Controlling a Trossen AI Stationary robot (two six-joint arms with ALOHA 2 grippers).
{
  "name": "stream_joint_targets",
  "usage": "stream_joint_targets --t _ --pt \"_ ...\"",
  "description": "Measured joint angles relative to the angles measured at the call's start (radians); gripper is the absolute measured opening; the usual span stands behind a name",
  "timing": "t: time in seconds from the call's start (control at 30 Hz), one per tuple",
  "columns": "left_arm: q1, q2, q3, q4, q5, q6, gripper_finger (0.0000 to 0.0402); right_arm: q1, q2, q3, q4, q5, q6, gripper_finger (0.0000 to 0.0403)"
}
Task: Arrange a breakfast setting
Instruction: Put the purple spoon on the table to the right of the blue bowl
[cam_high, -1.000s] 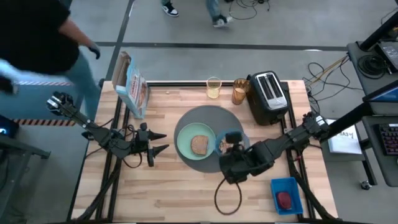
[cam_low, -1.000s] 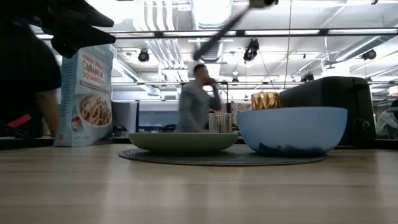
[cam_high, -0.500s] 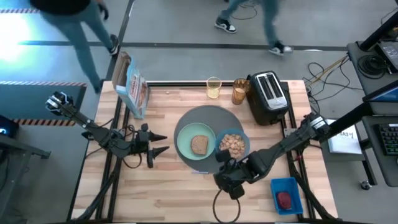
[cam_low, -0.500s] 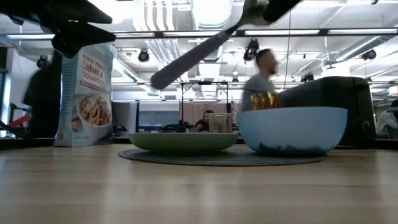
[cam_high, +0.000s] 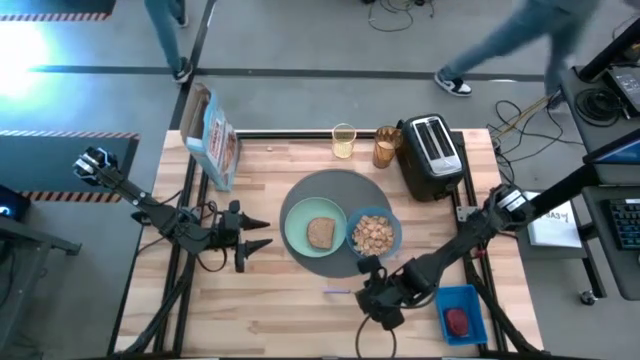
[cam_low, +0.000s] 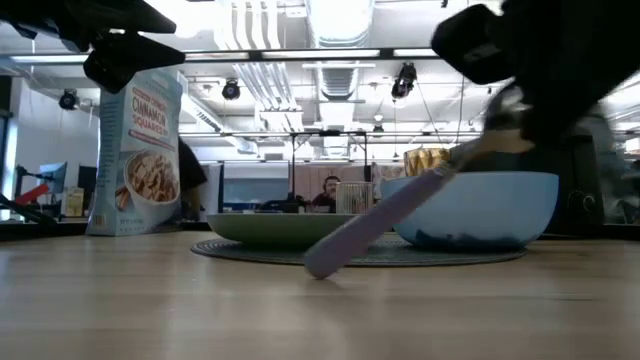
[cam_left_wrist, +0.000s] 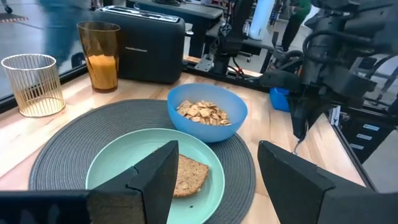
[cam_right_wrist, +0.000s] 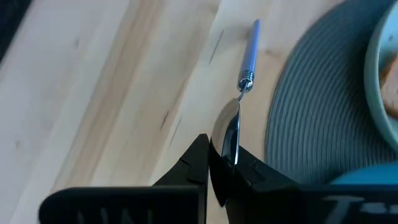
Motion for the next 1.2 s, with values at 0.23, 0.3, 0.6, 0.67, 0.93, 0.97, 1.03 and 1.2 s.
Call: stream_joint_targets --t 0.23,0.3,0.6,0.67,0.93,0.97,1.03,1.2 --pt "0.000 0.000 0.000 0.003 0.000 0.000 0.0205 0.033 -0.002 -0.014 -0.088 -0.020 0.055 0.0013" --pt "0.000 0.000 0.000 0.002 0.000 0.000 0.0205 0.037 -0.002 -0.025 -0.097 -0.034 0.108 0.0013" --pt "0.000 0.000 0.000 0.001 -0.001 0.000 0.0205 0.040 -0.001 -0.061 -0.167 -0.093 0.283 0.0025" --pt "0.000 0.000 0.000 0.001 -0.001 0.000 0.0205 0.040 0.000 -0.063 -0.186 -0.119 0.316 0.0040" --pt "0.000 0.000 0.000 -0.002 -0.002 0.000 0.0205 0.042 0.000 -0.071 -0.218 -0.187 0.534 0.0116" --pt "0.000 0.000 0.000 -0.001 -0.002 0.000 0.0205 0.042 0.000 -0.065 -0.223 -0.188 0.560 0.0123" --pt "0.000 0.000 0.000 -0.001 -0.002 0.000 0.0205 0.041 0.000 -0.043 -0.238 -0.220 0.623 0.0135" --pt "0.000 0.000 0.000 0.011 -0.002 -0.004 0.0205 0.016 0.000 0.034 -0.218 -0.297 0.907 0.0144"
